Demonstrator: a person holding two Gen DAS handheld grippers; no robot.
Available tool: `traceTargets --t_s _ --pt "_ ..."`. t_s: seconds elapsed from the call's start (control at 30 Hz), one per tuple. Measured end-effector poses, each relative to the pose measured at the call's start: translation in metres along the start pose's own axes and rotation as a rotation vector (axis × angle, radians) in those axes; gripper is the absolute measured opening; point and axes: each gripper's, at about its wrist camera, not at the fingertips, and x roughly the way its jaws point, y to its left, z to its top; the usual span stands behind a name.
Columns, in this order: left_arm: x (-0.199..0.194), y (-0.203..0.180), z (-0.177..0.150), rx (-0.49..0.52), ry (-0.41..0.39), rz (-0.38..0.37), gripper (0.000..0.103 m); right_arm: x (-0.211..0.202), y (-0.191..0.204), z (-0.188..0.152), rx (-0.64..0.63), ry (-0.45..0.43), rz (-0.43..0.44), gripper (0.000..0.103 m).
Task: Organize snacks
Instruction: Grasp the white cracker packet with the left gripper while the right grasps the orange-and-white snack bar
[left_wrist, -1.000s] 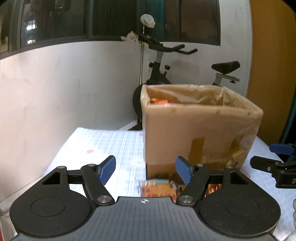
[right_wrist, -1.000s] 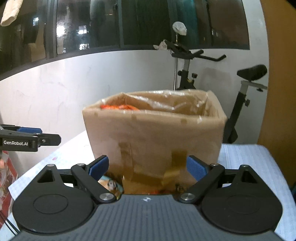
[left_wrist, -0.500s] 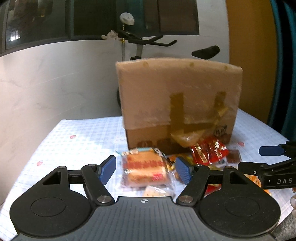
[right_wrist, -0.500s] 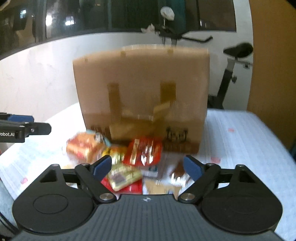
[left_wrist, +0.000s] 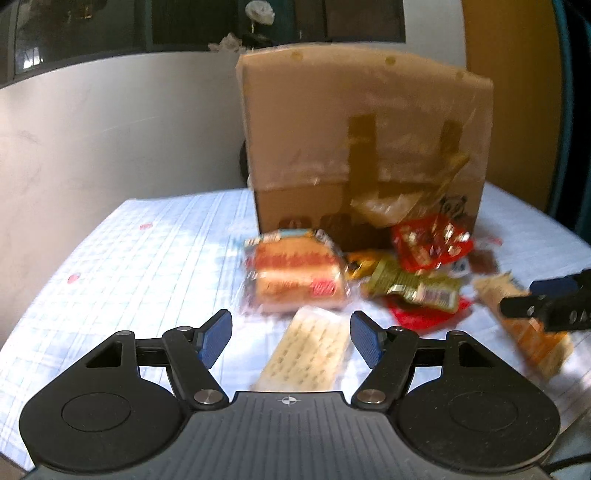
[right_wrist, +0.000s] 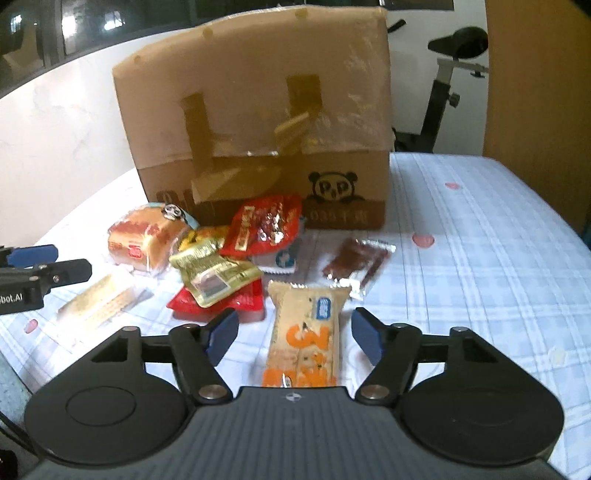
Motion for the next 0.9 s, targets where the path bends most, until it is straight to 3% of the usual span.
traceTargets --t_s 0.2,0.33,0.57,0.9 --pt "0.006 0.010 -0.007 -0.034 0.042 -0.006 0.073 0.004 -0.006 -0.004 0.026 0.036 -0.011 0.061" --pt "0.009 0.004 -0.010 -0.004 0.049 -0.017 0.073 0.008 -0.009 -0.006 0.041 0.055 -0.009 0.060" --pt "0.017 0.001 -0.006 0.007 0.064 -0.065 0.073 0.009 -0.008 -0.006 0.031 0.049 0.003 0.054" --pt "0.040 0.002 -0.005 -0.005 0.113 -0.071 0.073 0.008 -0.007 -0.007 0.031 0.037 0.026 0.049"
